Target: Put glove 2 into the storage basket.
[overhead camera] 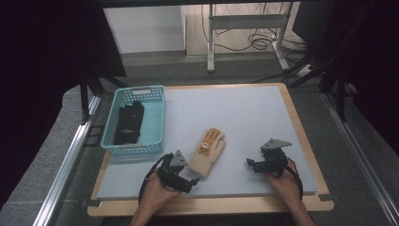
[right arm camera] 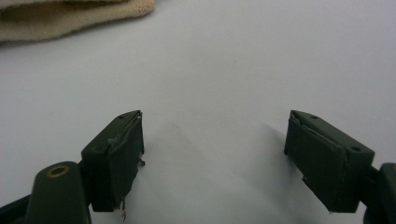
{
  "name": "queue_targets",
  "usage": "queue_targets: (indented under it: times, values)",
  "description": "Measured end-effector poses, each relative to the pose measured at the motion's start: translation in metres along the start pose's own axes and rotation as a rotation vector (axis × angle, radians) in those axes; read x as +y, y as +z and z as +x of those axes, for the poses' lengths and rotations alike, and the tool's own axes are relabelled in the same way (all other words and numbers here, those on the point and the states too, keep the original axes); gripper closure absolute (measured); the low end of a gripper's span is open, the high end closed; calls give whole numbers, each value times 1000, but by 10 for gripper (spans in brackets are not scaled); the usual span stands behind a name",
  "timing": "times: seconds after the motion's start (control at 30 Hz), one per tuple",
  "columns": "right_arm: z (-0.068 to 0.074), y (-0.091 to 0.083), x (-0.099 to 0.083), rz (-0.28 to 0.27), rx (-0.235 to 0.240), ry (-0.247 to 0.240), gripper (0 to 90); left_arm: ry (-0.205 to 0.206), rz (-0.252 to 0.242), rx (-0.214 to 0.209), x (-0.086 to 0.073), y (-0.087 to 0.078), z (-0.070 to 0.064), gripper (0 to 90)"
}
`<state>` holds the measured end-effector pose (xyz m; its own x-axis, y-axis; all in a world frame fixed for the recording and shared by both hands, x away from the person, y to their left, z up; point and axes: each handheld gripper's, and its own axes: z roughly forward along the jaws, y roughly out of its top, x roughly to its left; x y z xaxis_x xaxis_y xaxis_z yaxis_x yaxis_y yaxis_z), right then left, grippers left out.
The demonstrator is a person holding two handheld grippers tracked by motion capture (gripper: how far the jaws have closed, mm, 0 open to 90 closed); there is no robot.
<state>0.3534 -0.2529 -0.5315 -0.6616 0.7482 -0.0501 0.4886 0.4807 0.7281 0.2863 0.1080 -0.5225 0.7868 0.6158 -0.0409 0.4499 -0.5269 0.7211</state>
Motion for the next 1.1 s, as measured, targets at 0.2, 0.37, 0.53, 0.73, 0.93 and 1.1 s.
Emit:
queue_targets:
  times: [0.2,0.37,0.53,0.73,0.93,1.1]
  values:
    - [0,0,0,0,0,0,192,4,-19,10,17,-5,0,51]
    - [0,0,0,0,1,0,191,-15,35,9,36,4,-1,47]
    - [0,0,0,0,1,0,191,-81,77,25,52,21,3,33]
    - [0,0,0,0,2,0,190,-149,127,72,61,43,9,16]
    - [0,0,0,0,2,0,189,-185,163,89,68,61,10,14]
    - [0,0,0,0,2,0,189,-194,220,139,75,76,10,10]
